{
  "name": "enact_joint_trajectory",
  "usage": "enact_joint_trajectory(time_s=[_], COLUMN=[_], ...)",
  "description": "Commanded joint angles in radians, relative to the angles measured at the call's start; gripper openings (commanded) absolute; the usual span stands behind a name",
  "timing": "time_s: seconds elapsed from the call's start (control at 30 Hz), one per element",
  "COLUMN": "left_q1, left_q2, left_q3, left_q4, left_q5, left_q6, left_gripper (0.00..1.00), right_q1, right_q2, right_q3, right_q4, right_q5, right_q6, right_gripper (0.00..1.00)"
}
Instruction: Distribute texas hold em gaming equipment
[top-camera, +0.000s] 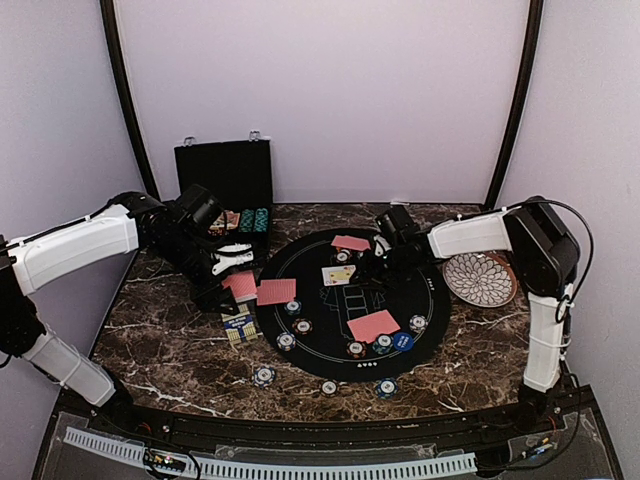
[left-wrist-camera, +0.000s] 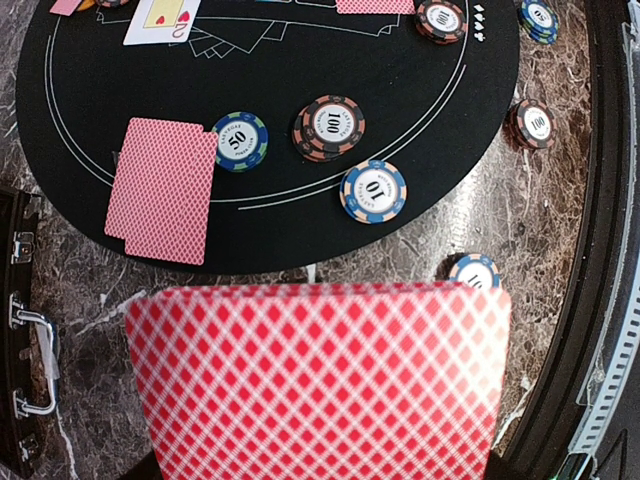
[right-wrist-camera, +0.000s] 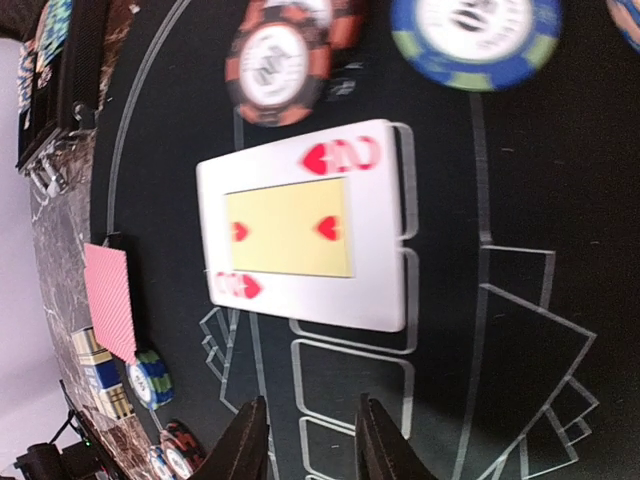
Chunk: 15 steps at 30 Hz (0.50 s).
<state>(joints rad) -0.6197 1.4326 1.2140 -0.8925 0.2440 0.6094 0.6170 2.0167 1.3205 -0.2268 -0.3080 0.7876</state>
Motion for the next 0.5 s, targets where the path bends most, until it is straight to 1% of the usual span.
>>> enact_joint_trajectory(time_s=[0.0, 0.2, 0.47], left_q1=[0.002, 0.002, 0.002], left_q2=[-0.035, -0.026, -0.033], left_q3=[0.005, 0.014, 0.012], left_q4=[-0.02, -0.022, -0.025], left_q5=[0.005, 0.009, 0.0], left_q6=[0.013, 0.012, 0.014], left_gripper=[0.0, 0.0, 0.0], right_q1=[-0.032, -0.036, -0.035], right_q2=[0.009, 0.085, 0.179], right_q3=[-0.038, -0.014, 0.068], right_q4=[0.043, 0.047, 0.061], right_q5=[-0.047, -0.063, -0.099], right_q6=[-0.004, -0.007, 0.008], right_gripper=[0.32, 0.31, 0.3])
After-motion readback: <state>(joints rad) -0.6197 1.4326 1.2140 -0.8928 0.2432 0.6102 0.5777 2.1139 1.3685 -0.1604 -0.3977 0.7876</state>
